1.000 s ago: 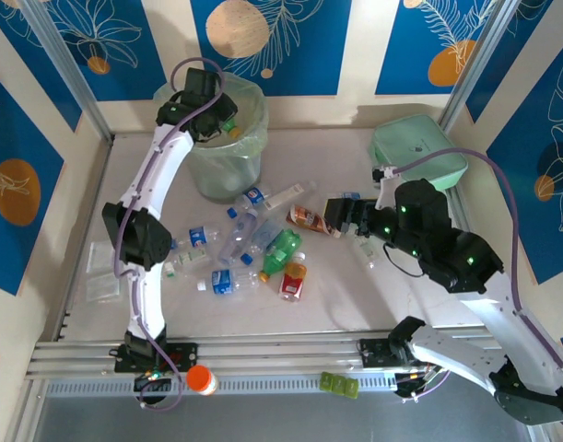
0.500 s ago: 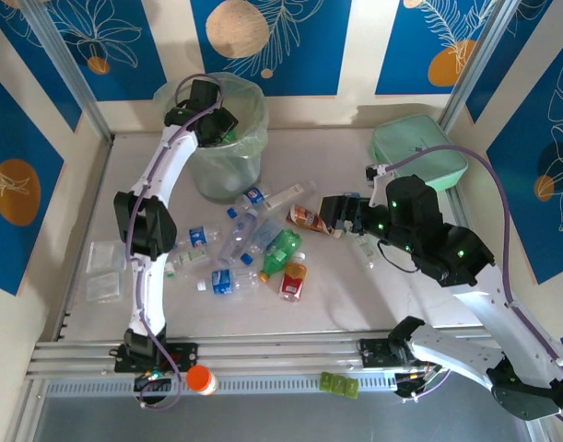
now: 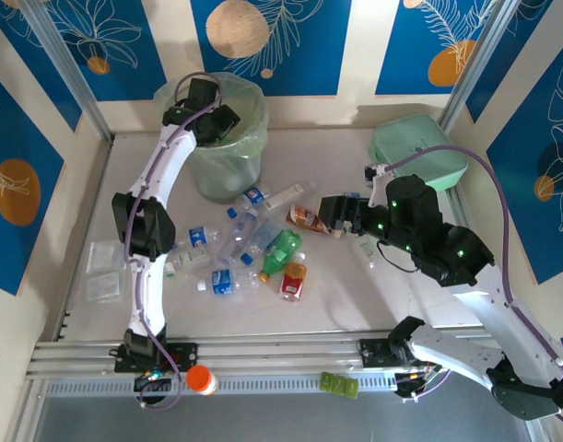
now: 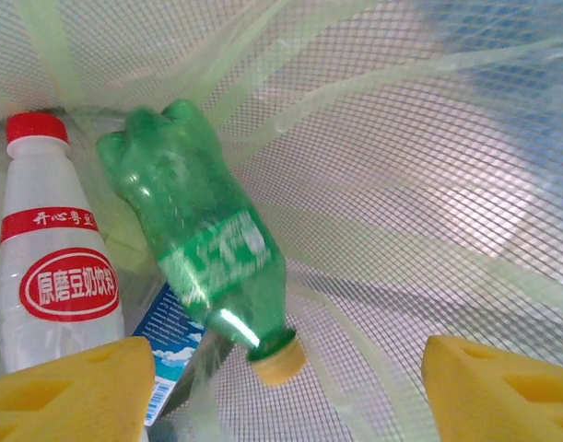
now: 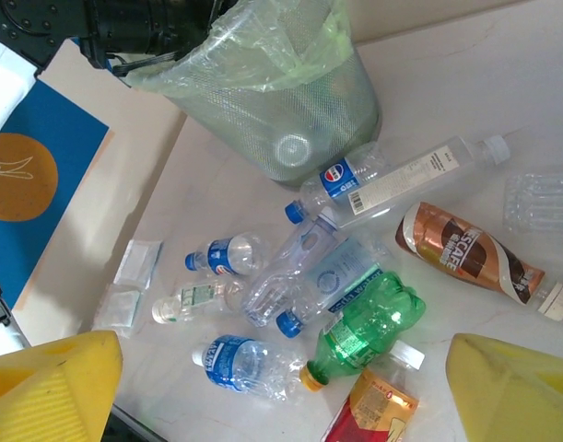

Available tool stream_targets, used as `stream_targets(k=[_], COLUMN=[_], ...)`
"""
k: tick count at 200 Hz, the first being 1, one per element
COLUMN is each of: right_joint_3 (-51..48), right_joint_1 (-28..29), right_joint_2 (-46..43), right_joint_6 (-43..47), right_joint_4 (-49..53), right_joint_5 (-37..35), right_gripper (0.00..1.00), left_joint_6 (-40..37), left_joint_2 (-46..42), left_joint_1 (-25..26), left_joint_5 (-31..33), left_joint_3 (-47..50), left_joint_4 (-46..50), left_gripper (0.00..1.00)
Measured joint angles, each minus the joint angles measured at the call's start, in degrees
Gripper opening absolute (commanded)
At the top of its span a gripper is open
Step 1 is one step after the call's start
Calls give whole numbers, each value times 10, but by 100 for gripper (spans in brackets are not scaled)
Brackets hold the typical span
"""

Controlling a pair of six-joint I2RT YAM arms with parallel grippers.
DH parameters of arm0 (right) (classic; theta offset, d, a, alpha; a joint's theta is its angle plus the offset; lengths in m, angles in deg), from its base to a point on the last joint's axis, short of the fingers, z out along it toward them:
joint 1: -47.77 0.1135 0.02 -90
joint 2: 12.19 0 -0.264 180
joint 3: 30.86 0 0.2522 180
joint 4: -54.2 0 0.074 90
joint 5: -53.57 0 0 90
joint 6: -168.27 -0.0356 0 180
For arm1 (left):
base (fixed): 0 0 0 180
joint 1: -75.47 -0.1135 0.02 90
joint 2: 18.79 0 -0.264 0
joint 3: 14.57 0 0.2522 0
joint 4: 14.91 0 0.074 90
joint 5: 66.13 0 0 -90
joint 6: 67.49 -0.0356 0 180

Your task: Put the plastic bottles in the bin

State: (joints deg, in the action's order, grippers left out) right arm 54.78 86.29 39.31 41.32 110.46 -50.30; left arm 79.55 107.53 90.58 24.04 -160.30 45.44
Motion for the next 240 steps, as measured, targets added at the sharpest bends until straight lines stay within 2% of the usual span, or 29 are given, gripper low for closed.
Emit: stream_targets(k=[35, 70, 95, 120, 139, 178, 204, 240], right_joint_3=[0, -2, -10, -16, -28, -61, -62, -68], right_joint_1=[0, 0, -3, -12, -30, -125, -158, -183], right_joint_2=[-12, -14, -3, 31, 67, 141, 185, 238], right_joint_6=[-2, 2, 7, 7, 6, 3, 5, 20], right_joint_4=[0, 5, 20, 50, 69, 96, 103, 101], right_joint_5=[4, 3, -5, -17, -21, 9, 10, -7], right_gripper=[91, 91, 91, 91, 91, 91, 91, 91], left_joint_6=[-17, -51, -87, -124, -156, -226, -266, -310], left_joint_2=[-64, -196, -341, -493, -574, -669, -735, -777], left_joint_1=[0, 3, 17, 49, 69, 80, 82, 105], left_joint_5=[-22, -32, -43, -83, -113, -154, -177, -184], left_joint_3=[0, 52, 190, 375, 485, 652, 752, 798], left_joint_4=[2, -15, -72, -144, -167, -181, -189, -198], left_gripper=[71, 70, 70, 70, 70, 67, 64, 64])
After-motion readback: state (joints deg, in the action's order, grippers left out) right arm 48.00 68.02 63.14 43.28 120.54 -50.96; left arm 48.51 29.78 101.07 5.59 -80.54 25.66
